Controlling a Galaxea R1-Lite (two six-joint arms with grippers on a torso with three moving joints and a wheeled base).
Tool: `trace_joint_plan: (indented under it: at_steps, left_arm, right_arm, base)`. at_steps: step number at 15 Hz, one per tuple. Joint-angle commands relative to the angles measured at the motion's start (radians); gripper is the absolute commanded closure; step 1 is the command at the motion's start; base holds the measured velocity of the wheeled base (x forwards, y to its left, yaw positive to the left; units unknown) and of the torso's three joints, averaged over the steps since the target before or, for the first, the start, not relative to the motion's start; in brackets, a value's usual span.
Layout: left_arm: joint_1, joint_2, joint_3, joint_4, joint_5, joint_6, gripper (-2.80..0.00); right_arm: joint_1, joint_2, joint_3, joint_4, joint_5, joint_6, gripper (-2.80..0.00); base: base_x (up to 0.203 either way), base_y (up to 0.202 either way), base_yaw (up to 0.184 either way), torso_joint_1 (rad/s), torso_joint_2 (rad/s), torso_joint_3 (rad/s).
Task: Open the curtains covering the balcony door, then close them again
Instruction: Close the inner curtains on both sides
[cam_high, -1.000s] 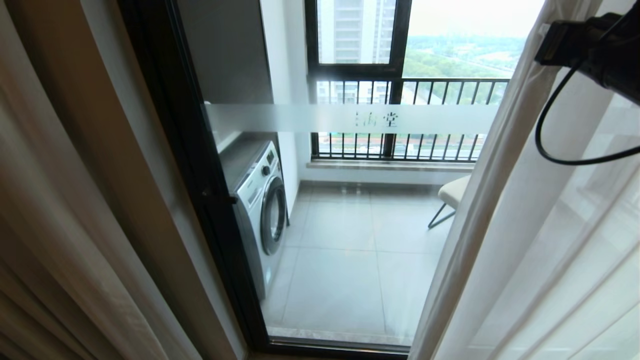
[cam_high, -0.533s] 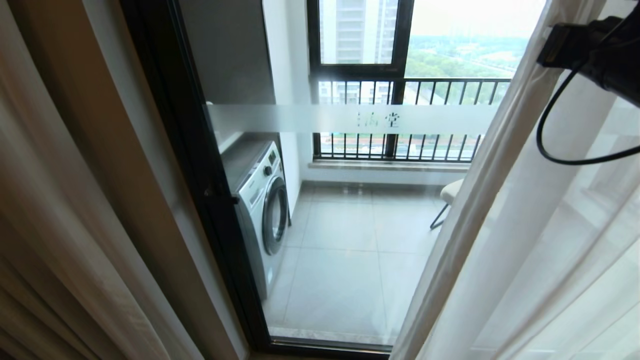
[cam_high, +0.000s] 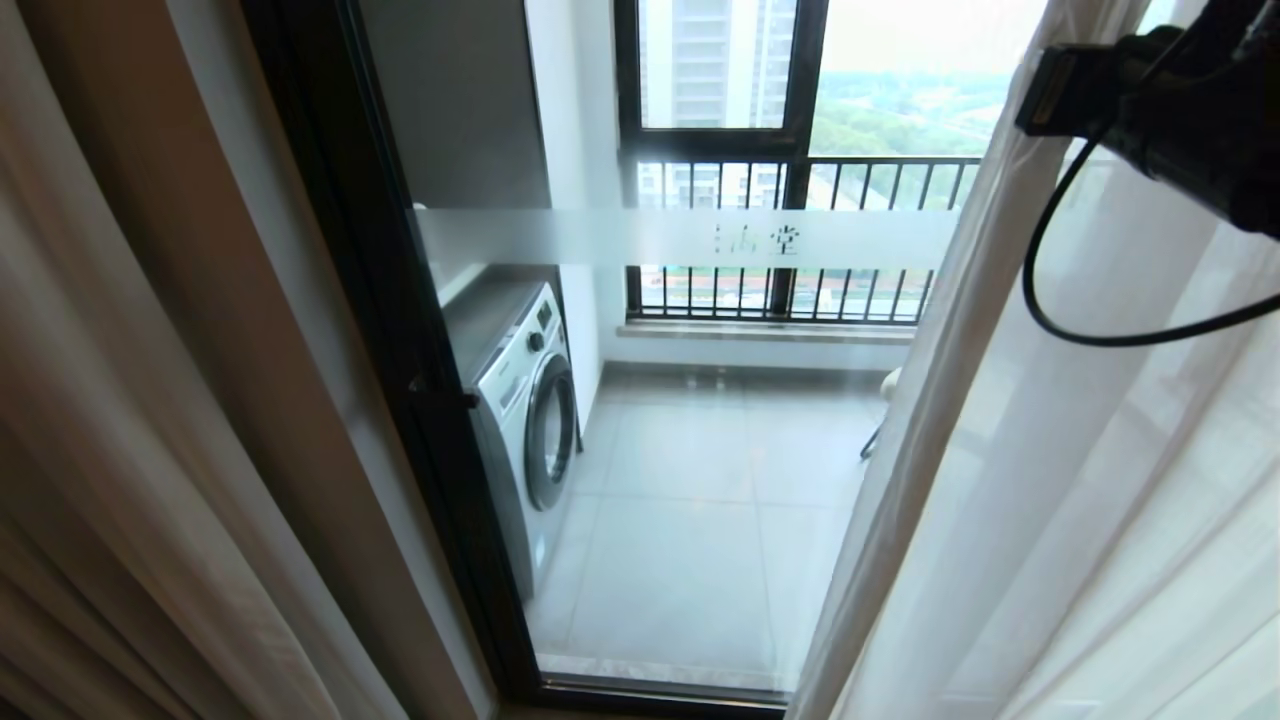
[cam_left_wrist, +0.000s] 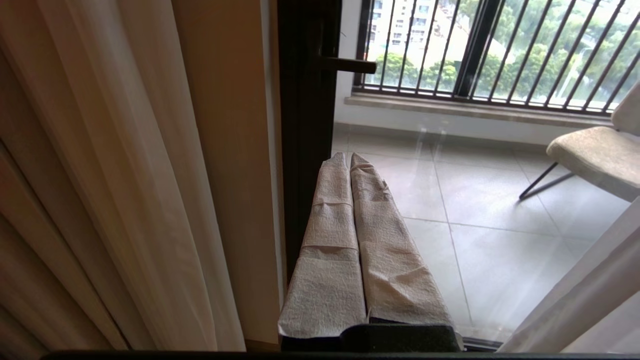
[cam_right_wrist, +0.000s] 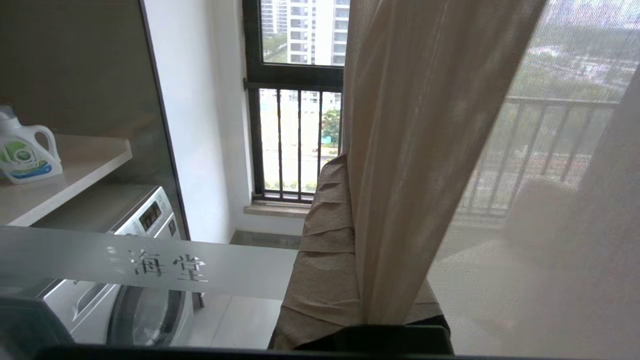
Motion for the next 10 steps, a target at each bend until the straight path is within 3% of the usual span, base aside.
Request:
trace_joint_plan:
  at_steps: [1, 4, 10]
  left_arm:
    - [0.0, 0.0, 0.0, -0.001, 0.0, -0.001, 0.0]
    - [0.0, 0.0, 0.0, -0.001, 0.0, -0.001, 0.0]
    - [0.0, 0.0, 0.0, -0.001, 0.0, -0.001, 0.0]
  right_arm:
    - [0.054, 0.002, 0.0, -0.001, -0.018, -0.004, 0.0]
    - [0.117, 0.017, -0.002, -0.004, -0.052, -0.035, 0.0]
    - [0.081, 0.023, -0.011, -0.003, -0.052, -0.032, 0.0]
  base:
    - [0.0, 0.0, 0.0, 0.0, 0.0, 0.0]
    - [0.0, 0.0, 0.0, 0.0, 0.0, 0.0]
    - [0.0, 0.0, 0.0, 0.0, 0.0, 0.0]
